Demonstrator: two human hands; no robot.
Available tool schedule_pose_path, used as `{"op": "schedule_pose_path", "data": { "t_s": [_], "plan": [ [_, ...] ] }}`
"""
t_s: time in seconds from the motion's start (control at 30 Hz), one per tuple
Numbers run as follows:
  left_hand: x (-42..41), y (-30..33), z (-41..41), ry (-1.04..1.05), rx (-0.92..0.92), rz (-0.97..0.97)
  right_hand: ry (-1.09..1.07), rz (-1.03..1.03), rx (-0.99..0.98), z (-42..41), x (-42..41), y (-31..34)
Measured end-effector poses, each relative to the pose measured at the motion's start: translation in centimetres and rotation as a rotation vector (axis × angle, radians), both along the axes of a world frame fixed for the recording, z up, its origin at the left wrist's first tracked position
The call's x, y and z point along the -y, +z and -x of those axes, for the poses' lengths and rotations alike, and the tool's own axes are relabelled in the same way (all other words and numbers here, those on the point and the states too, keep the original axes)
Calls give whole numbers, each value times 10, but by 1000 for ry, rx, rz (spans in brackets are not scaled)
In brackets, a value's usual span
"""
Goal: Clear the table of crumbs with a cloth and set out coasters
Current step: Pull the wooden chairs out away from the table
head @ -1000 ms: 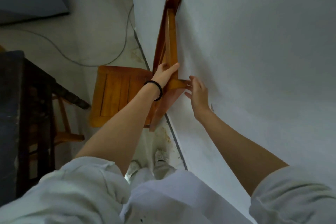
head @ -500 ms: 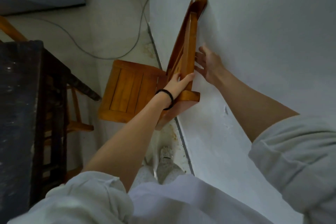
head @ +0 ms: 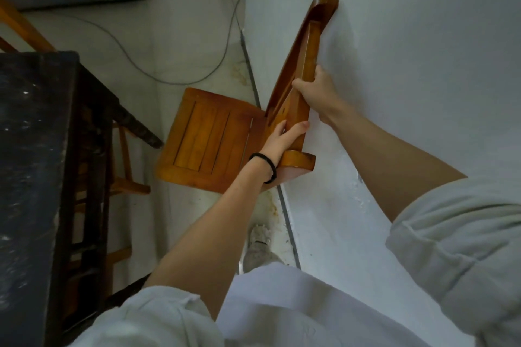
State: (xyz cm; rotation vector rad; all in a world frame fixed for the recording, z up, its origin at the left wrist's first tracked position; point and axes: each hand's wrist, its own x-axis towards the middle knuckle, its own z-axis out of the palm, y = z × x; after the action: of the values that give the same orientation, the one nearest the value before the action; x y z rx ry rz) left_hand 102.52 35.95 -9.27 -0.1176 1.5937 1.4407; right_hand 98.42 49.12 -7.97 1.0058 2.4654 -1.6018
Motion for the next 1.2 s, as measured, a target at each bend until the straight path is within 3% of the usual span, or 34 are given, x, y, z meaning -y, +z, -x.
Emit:
{"op": "schedule_pose_path", "data": {
  "t_s": [0.97, 1.2],
  "plan": [
    [104, -1, -52, 438, 12, 59, 428, 81, 12, -16, 142, 20],
    [120, -2, -57, 385, -11, 35, 383, 121, -57, -33, 161, 23]
  ]
}}
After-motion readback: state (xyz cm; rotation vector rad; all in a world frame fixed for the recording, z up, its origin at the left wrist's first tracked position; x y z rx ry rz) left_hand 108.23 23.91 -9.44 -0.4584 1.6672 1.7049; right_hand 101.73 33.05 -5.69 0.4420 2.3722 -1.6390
